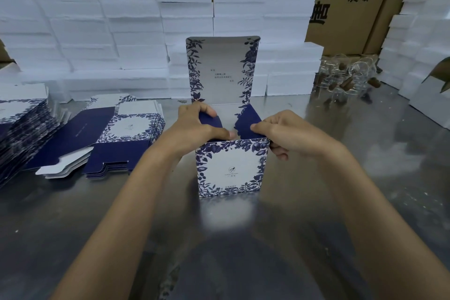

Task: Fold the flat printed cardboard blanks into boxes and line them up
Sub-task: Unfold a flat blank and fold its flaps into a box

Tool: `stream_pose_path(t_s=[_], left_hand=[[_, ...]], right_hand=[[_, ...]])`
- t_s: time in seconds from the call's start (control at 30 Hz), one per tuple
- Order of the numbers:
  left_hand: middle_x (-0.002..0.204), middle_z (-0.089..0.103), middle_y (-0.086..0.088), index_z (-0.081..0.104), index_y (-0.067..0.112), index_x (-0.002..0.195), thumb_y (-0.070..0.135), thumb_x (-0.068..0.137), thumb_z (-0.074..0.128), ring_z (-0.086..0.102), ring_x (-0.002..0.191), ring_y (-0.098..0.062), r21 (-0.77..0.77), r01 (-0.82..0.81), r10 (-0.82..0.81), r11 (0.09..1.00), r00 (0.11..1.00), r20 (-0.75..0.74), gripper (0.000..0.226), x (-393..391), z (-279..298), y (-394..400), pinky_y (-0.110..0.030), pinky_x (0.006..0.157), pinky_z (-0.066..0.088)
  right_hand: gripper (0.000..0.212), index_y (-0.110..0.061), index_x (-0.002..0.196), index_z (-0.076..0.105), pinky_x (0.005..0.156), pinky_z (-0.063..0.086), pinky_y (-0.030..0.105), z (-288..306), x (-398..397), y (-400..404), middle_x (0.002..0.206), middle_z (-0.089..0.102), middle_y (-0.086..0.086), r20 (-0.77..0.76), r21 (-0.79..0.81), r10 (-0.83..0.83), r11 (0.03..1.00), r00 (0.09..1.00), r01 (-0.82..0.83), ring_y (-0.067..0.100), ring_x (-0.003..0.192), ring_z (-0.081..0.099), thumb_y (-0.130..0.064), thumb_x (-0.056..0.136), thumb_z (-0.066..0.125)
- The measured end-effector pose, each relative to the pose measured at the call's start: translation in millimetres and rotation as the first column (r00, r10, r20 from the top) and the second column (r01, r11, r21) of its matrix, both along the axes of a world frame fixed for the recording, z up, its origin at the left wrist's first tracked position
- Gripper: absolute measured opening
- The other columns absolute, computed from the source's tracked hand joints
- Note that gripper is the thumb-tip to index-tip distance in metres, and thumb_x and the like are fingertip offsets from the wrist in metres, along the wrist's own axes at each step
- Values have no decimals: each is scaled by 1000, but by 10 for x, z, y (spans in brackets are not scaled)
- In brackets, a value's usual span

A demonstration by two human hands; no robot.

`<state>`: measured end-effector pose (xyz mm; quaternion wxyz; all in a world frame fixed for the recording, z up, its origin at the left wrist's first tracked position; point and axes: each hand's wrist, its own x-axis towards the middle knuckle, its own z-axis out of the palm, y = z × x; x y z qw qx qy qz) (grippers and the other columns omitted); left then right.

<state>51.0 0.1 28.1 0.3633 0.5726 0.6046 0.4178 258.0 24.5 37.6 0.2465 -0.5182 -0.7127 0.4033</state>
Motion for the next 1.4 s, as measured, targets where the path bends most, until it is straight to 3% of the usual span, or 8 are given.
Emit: stream_pose_path(t_s=[0.13,0.3,0.47,0.63,0.77,0.87,1.17,1.4], left_hand=[[131,45,-4,56,26,102,23,71,89,55,112,-17,-4,54,-54,999,998,-26,45,-35,12,3,-30,89,48],[128,41,2,57,27,103,25,75,87,51,107,-10,-8,77,-77,997,995,-61,41,-59,19,9,-29,94,46],[128,45,-1,55,27,104,25,77,84,54,103,-11,-4,49,-49,999,998,-49,39,-46,23,6,-27,80,43],[123,57,-7,52,29,102,26,88,74,65,88,-20,12,-8,6,1000,988,157,27,-42,-10,-28,-34,75,51],[123,60,-4,42,30,118,17,97,63,66,89,-15,133,-197,131,971,911,390,32,8,-102,-45,-31,78,55],[108,69,3,46,39,128,10,101,53,70,81,-11,167,-170,58,971,848,527,40,27,-133,-34,-24,68,56],[99,74,10,71,29,90,25,93,57,68,86,-7,81,-196,134,977,865,483,15,-35,-144,-34,-29,72,50],[89,63,6,61,24,93,18,90,60,57,71,-9,-1,-74,73,997,997,39,6,43,253,211,-19,50,44]], right_hand=[[51,-17,61,40,42,35,20,104,-12,81,42,33,-5,64,-19,19,1000,998,-18,15,38,31,-46,100,57],[52,-21,58,32,41,28,19,23,-55,151,48,32,-3,40,106,-11,994,999,7,14,41,29,-32,104,52],[52,-19,59,37,37,24,17,48,-78,191,43,34,-7,58,142,-114,984,992,105,13,38,29,-45,100,56],[30,-14,77,46,40,21,17,-57,-165,201,57,35,-4,-185,68,-184,978,965,199,11,43,29,-30,100,56],[7,-19,98,61,53,44,20,-114,-218,168,86,59,-2,-372,90,-284,937,884,339,12,70,56,-23,94,65],[27,-36,117,60,78,53,22,-183,-227,148,112,62,0,-542,2,-198,972,817,237,13,94,62,-15,100,56],[26,-24,92,74,83,48,30,-271,-182,120,89,74,-19,-557,38,-218,957,802,287,-5,79,66,-20,99,50],[12,-16,90,70,65,39,22,160,-319,293,78,61,-3,-278,18,-193,978,941,206,12,72,52,-19,85,60]])
